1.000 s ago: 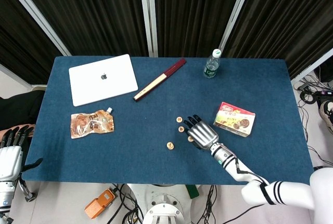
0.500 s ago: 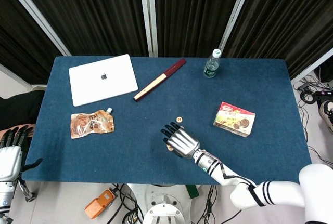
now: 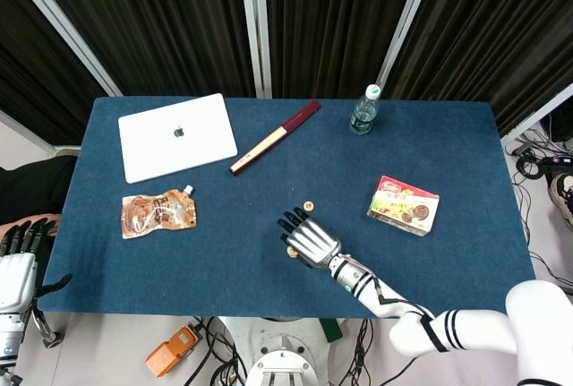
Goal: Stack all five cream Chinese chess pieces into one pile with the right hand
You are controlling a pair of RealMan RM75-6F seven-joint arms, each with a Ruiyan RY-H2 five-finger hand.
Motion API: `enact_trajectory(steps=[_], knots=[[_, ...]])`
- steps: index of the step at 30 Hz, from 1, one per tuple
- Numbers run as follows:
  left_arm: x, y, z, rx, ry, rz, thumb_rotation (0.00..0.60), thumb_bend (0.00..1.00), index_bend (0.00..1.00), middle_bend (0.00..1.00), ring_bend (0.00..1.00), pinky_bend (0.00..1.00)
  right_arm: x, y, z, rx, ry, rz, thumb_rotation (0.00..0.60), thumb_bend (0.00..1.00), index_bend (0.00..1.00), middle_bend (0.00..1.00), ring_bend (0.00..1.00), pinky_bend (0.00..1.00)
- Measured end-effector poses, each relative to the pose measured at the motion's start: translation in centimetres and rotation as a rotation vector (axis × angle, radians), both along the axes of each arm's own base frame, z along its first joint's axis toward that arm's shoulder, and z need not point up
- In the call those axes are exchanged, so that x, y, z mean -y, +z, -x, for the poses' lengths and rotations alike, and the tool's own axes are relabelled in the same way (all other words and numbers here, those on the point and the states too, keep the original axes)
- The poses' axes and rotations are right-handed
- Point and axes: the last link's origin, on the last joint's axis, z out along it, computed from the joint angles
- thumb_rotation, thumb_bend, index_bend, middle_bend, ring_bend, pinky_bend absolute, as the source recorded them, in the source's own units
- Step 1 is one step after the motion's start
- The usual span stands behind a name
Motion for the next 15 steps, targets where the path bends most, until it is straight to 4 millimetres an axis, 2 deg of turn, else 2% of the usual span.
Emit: enact_trajectory(steps=[6,11,15], knots=[[0.02,-0.03,0.18,0.002,0.007,0.000,0.600,0.00,0.12,0.09,0.05,0.00,0.01,-0.13,0.04,-0.006,0.000,-0.001,0.600,0.52,0.51,0.24,0.18,0.19],[-0.03,-0.12,0.23,0.003,0.008,0.001,0.600,0.00,0.12,0.09,0.05,0.00,0.01,-0.11,0.20,-0.009,-0.002,0.001,0.600,0.52,0.44,0.24,0.18,0.19],[-0.08,-0.12,0.24,0.002,0.007,0.001,0.600,0.00,0.12,0.09,0.05,0.00,-0.10,0.03,0.33,-0.007,0.001,0.004,0.600,0.46,0.38,0.24,0.18,0.19]])
